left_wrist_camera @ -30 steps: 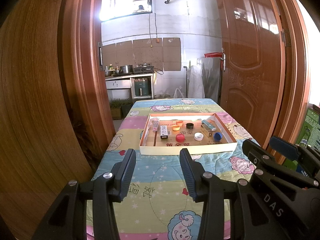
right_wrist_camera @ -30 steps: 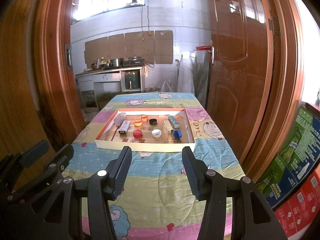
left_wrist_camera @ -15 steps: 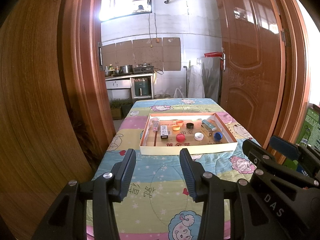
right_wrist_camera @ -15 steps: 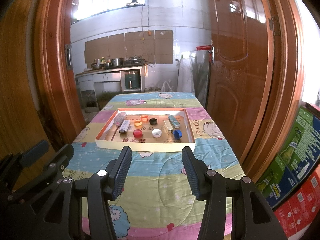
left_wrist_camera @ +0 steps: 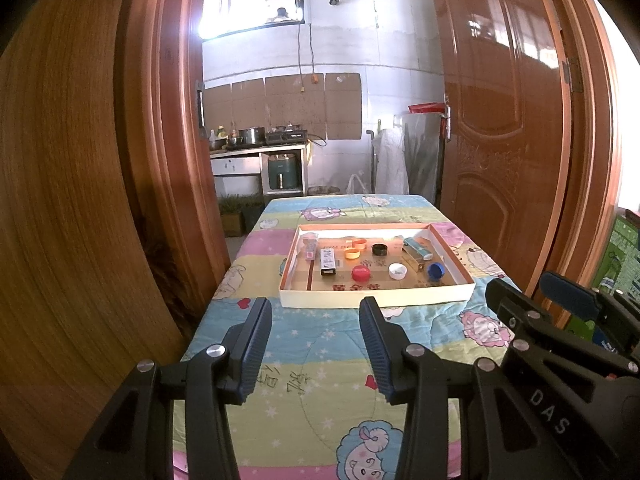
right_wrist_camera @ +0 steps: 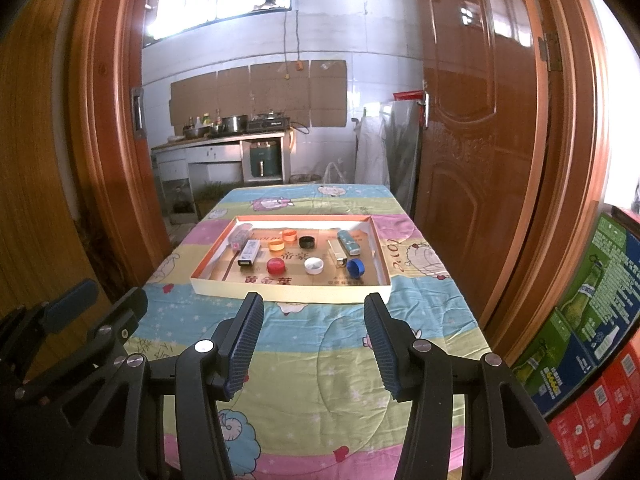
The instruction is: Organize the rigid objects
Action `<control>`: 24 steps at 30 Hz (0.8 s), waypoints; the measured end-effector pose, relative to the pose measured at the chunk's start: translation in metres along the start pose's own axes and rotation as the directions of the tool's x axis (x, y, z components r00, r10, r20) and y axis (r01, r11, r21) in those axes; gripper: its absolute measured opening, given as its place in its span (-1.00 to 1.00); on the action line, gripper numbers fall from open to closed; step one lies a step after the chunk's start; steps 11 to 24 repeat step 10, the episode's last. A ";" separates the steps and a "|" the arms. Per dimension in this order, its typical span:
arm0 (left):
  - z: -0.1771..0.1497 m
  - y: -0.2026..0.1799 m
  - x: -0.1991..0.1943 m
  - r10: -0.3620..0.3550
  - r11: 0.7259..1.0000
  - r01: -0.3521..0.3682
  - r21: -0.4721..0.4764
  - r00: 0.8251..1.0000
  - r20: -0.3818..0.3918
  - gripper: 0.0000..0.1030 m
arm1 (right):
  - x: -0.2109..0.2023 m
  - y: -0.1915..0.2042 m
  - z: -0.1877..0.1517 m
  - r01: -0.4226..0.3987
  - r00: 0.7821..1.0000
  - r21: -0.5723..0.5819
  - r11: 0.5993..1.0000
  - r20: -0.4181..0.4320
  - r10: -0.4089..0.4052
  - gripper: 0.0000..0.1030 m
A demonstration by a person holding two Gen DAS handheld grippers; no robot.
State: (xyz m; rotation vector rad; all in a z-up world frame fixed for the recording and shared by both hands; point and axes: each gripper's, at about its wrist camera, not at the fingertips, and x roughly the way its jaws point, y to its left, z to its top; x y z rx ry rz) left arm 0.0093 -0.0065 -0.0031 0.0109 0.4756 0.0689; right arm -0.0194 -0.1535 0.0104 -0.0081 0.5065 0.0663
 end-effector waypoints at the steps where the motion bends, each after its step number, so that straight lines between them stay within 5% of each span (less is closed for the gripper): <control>1: -0.001 0.001 0.000 -0.001 1.000 0.001 -0.001 1.000 -0.002 -0.12 | 0.000 0.000 0.000 0.000 1.000 0.000 1.000 0.000 0.000 0.05; 24: -0.006 0.002 -0.005 0.016 1.000 -0.016 -0.003 1.000 0.000 -0.12 | 0.000 0.000 0.000 -0.001 1.000 0.000 1.000 -0.001 0.001 0.05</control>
